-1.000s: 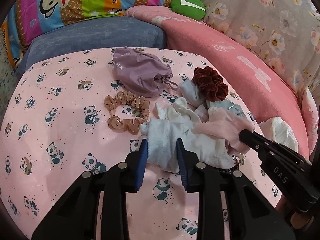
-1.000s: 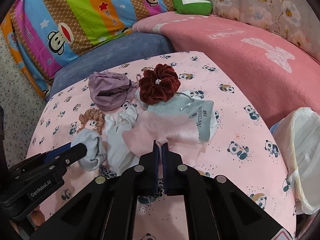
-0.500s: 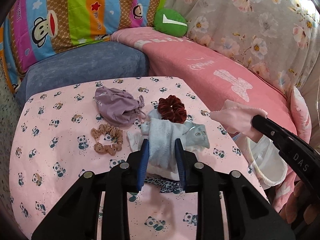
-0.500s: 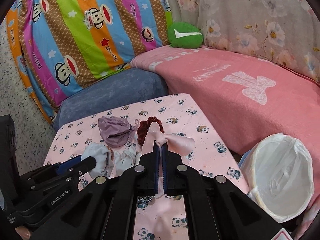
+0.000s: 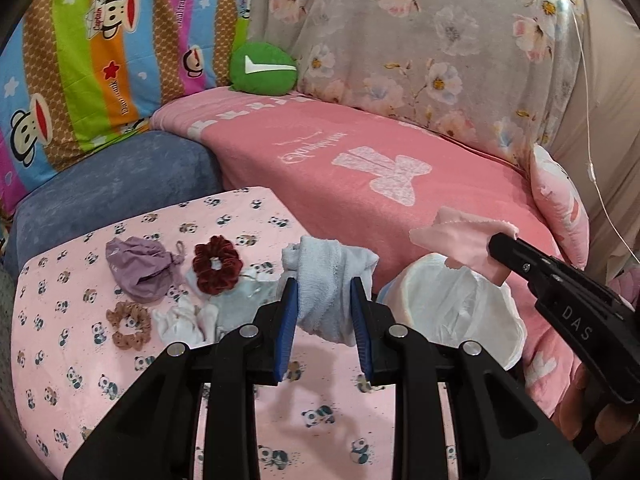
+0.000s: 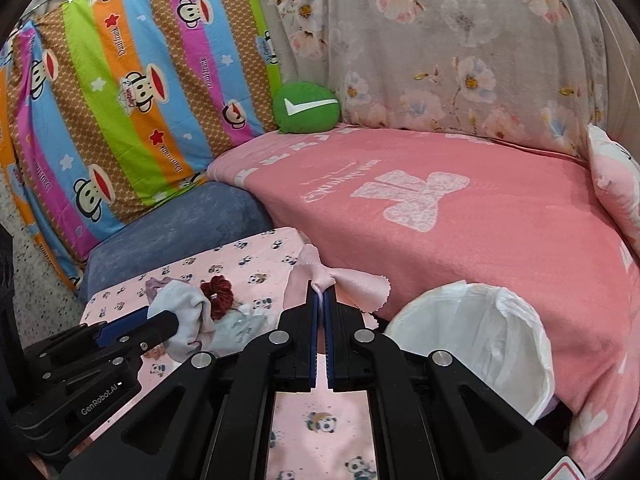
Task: Collect trash
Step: 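Carry the pink cloth in the right gripper over the bin and release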
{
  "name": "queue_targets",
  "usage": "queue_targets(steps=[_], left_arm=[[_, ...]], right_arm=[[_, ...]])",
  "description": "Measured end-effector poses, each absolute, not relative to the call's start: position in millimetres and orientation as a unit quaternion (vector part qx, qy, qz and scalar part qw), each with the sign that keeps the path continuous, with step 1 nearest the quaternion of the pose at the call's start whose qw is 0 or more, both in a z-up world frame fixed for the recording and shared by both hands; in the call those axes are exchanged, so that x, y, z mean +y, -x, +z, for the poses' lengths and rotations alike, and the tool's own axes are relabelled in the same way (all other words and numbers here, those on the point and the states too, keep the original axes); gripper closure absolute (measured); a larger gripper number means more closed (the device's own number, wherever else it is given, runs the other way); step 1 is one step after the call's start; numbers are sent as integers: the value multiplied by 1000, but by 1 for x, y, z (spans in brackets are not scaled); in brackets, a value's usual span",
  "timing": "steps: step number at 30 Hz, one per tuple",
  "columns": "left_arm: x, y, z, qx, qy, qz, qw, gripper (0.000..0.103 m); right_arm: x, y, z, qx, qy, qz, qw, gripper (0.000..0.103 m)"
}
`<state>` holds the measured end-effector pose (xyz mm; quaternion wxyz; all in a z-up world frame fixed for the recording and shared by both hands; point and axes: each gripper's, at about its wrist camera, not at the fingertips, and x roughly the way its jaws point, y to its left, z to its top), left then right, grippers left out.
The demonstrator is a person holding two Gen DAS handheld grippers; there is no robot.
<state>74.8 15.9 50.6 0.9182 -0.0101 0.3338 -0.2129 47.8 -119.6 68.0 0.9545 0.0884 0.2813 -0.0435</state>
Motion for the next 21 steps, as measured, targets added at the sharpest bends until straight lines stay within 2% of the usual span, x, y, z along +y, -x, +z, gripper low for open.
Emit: queue_targets(steps=[14, 21], left_arm=[[-99, -76, 37, 354, -18, -317, 879, 77], [-140, -80, 23, 376, -24, -349, 858, 72]], right_arm=[[-234, -21, 35, 295, -122, -124, 939, 99], [-271, -21, 14, 310, -136, -144, 930, 97]])
